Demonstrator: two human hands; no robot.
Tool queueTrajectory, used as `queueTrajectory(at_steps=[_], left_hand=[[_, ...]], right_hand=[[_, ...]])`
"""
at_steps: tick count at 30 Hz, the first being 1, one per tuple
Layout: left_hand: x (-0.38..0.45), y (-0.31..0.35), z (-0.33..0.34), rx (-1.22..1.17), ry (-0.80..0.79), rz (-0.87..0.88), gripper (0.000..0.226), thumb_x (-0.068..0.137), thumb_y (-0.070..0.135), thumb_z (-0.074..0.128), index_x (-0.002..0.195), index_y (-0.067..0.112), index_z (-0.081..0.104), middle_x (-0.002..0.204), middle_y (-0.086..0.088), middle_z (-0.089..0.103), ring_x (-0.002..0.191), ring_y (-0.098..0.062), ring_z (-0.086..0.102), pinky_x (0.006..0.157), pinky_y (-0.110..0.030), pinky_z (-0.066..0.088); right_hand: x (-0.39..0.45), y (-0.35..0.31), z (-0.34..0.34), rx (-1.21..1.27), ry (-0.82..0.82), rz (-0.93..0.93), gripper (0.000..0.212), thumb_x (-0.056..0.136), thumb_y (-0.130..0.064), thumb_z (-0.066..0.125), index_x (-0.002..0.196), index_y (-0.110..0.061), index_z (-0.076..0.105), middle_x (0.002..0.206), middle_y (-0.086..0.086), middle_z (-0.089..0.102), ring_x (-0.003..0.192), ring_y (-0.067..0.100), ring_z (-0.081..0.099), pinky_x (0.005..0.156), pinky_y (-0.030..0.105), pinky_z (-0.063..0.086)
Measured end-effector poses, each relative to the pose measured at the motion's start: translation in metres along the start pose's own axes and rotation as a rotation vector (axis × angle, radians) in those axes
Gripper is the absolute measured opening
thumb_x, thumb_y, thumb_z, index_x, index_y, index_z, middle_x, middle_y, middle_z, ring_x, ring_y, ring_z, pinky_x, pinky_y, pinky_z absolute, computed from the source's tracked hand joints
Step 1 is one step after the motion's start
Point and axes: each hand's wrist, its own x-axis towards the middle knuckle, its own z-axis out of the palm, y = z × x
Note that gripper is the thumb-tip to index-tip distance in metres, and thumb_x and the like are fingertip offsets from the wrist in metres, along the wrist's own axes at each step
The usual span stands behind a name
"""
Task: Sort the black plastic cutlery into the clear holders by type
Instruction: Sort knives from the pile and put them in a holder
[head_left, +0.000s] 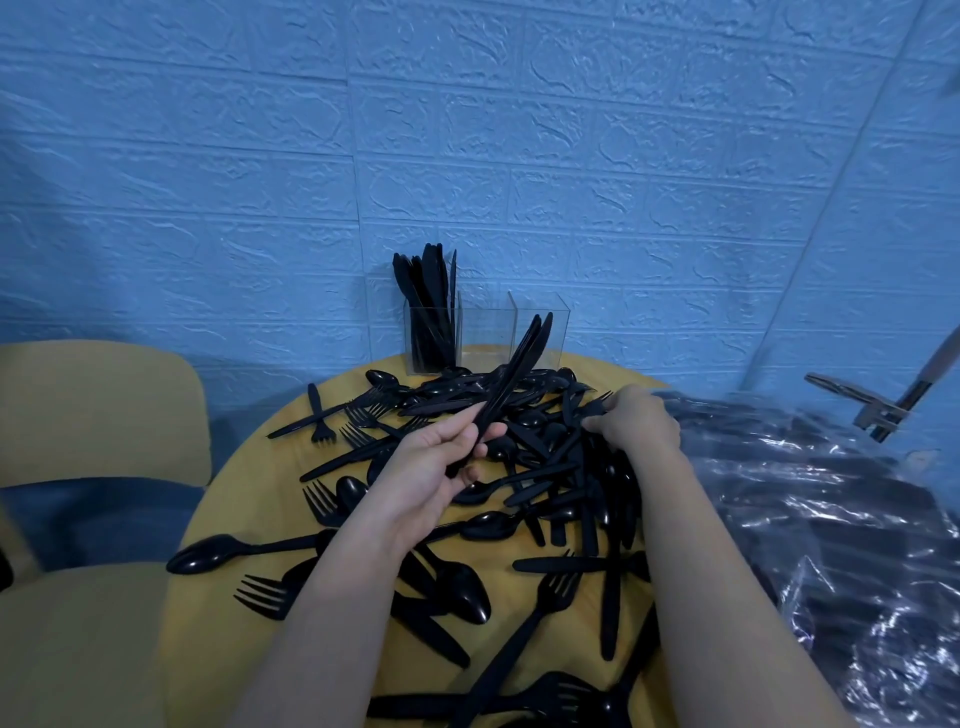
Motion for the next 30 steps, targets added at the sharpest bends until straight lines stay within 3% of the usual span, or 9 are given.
queueTrajectory(at_steps=[5, 8, 11, 13, 15, 18, 21, 24, 30], left_hand=[[0.0, -0.001, 0.0, 0.008, 0.009, 0.015, 0.033, 0.096, 0.001, 0.045, 0.12, 0.017, 0.062, 0.095, 0.001, 0.073, 0.077, -0.007, 0.054, 0.068, -0.022, 0.045], [0.001, -0.001, 0.0, 0.0, 0.019, 0.017, 0.033, 0.096, 0.001, 0.046, 0.119, 0.017, 0.063, 0.094, 0.002, 0.073, 0.078, -0.008, 0.054, 0.068, -0.022, 0.045], [0.002, -0.001, 0.0, 0.002, 0.026, 0.016, 0.033, 0.096, 0.001, 0.045, 0.119, 0.018, 0.062, 0.095, 0.002, 0.073, 0.077, -0.007, 0.055, 0.069, -0.022, 0.046], [0.002, -0.002, -0.001, 0.004, 0.029, 0.021, 0.033, 0.096, 0.001, 0.045, 0.119, 0.018, 0.062, 0.095, 0.002, 0.073, 0.077, -0.006, 0.057, 0.07, -0.022, 0.047], [0.002, -0.002, -0.001, 0.0, 0.038, 0.03, 0.033, 0.096, 0.001, 0.045, 0.12, 0.016, 0.062, 0.094, 0.002, 0.073, 0.077, -0.005, 0.06, 0.069, -0.022, 0.048], [0.003, -0.002, -0.001, -0.011, 0.07, 0.047, 0.032, 0.095, 0.001, 0.046, 0.12, 0.014, 0.061, 0.092, 0.002, 0.074, 0.076, -0.005, 0.064, 0.07, -0.022, 0.049], [0.003, -0.002, -0.002, -0.012, 0.086, 0.073, 0.033, 0.096, 0.001, 0.047, 0.124, 0.012, 0.059, 0.092, 0.001, 0.074, 0.081, -0.007, 0.066, 0.073, -0.023, 0.05], [0.002, -0.002, 0.0, 0.008, 0.064, 0.085, 0.034, 0.096, 0.003, 0.046, 0.126, 0.013, 0.058, 0.096, 0.001, 0.074, 0.088, -0.008, 0.069, 0.076, -0.023, 0.05], [-0.003, 0.0, 0.005, 0.001, -0.087, 0.08, 0.031, 0.096, 0.005, 0.046, 0.117, 0.02, 0.062, 0.101, -0.001, 0.073, 0.089, -0.015, 0.07, 0.081, -0.027, 0.055]], right_hand=[[0.0, -0.001, 0.007, -0.033, 0.051, -0.016, 0.049, 0.09, -0.052, 0.054, 0.107, -0.006, 0.058, 0.11, 0.014, 0.063, 0.104, 0.031, 0.059, 0.083, 0.035, 0.042], [0.001, -0.003, 0.01, -0.013, 0.044, -0.002, 0.045, 0.085, -0.046, 0.065, 0.108, -0.008, 0.058, 0.109, 0.013, 0.064, 0.101, 0.031, 0.06, 0.085, 0.035, 0.045], [0.008, -0.002, 0.008, 0.274, 0.052, 0.004, 0.032, 0.083, -0.026, 0.071, 0.106, -0.007, 0.061, 0.108, 0.015, 0.064, 0.097, 0.03, 0.061, 0.082, 0.034, 0.049], [0.011, -0.001, 0.004, 0.554, 0.058, 0.0, 0.038, 0.081, -0.017, 0.072, 0.115, -0.002, 0.062, 0.092, 0.013, 0.068, 0.083, 0.026, 0.065, 0.081, 0.033, 0.051], [0.008, -0.003, -0.005, 0.758, 0.065, -0.04, 0.03, 0.083, -0.011, 0.069, 0.111, -0.002, 0.064, 0.068, 0.006, 0.064, 0.06, 0.014, 0.06, 0.066, 0.027, 0.049], [-0.005, -0.013, -0.025, 0.91, 0.07, -0.155, 0.014, 0.088, -0.01, 0.065, 0.1, -0.004, 0.066, 0.066, 0.002, 0.062, 0.048, 0.003, 0.056, 0.054, 0.017, 0.041], [-0.02, -0.024, -0.044, 0.989, 0.023, -0.326, 0.007, 0.09, -0.01, 0.062, 0.096, -0.007, 0.064, 0.072, 0.0, 0.063, 0.051, 0.001, 0.057, 0.054, 0.014, 0.042], [-0.03, -0.032, -0.053, 1.073, -0.138, -0.467, 0.004, 0.089, -0.008, 0.062, 0.093, -0.008, 0.064, 0.078, 0.003, 0.065, 0.059, 0.006, 0.06, 0.059, 0.016, 0.044], [-0.041, -0.048, -0.043, 1.019, -0.245, -0.546, 0.011, 0.088, -0.004, 0.063, 0.098, -0.002, 0.058, 0.072, 0.007, 0.067, 0.058, 0.007, 0.064, 0.056, 0.015, 0.047]])
